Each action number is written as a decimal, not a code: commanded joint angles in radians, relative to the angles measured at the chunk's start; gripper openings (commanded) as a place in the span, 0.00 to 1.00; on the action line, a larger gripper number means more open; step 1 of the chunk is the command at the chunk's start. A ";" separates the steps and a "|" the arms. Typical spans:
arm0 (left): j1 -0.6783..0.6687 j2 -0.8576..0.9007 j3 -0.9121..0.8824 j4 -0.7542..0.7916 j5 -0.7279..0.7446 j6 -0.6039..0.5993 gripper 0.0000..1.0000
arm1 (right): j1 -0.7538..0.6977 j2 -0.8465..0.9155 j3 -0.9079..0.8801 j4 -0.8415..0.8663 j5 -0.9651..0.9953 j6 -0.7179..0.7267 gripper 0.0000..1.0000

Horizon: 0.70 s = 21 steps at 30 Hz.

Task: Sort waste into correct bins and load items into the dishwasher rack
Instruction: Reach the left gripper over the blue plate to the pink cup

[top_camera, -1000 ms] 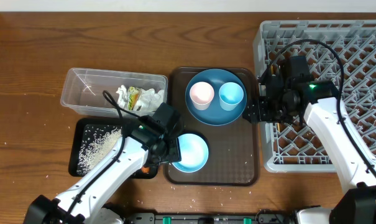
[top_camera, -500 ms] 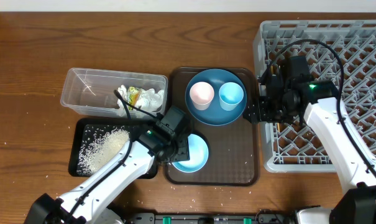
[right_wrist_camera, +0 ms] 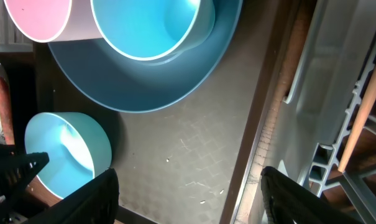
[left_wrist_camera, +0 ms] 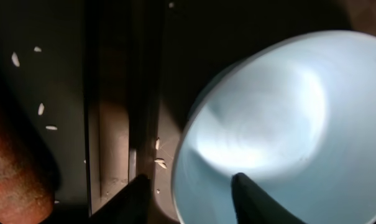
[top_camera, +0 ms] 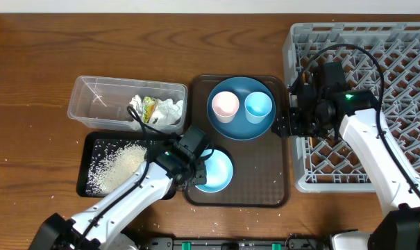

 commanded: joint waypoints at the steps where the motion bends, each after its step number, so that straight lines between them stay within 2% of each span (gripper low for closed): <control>1: -0.003 0.006 -0.005 0.008 -0.018 -0.026 0.38 | -0.009 0.002 0.002 -0.004 0.004 -0.010 0.71; 2: -0.003 0.006 -0.005 0.011 -0.017 -0.026 0.36 | -0.009 0.002 0.002 -0.005 0.004 -0.010 0.72; 4: -0.003 0.006 -0.005 0.014 -0.006 -0.026 0.32 | -0.009 0.002 0.002 -0.005 0.004 -0.010 0.84; 6: -0.003 0.006 -0.005 0.014 0.010 -0.025 0.31 | -0.010 0.002 0.002 -0.009 0.004 -0.010 0.90; 13: -0.003 0.006 -0.005 0.040 0.034 -0.025 0.31 | -0.010 0.002 0.002 -0.013 0.033 -0.010 0.94; 21: -0.003 0.006 -0.005 0.190 0.034 -0.025 0.32 | -0.010 0.002 0.002 -0.012 0.034 -0.010 0.96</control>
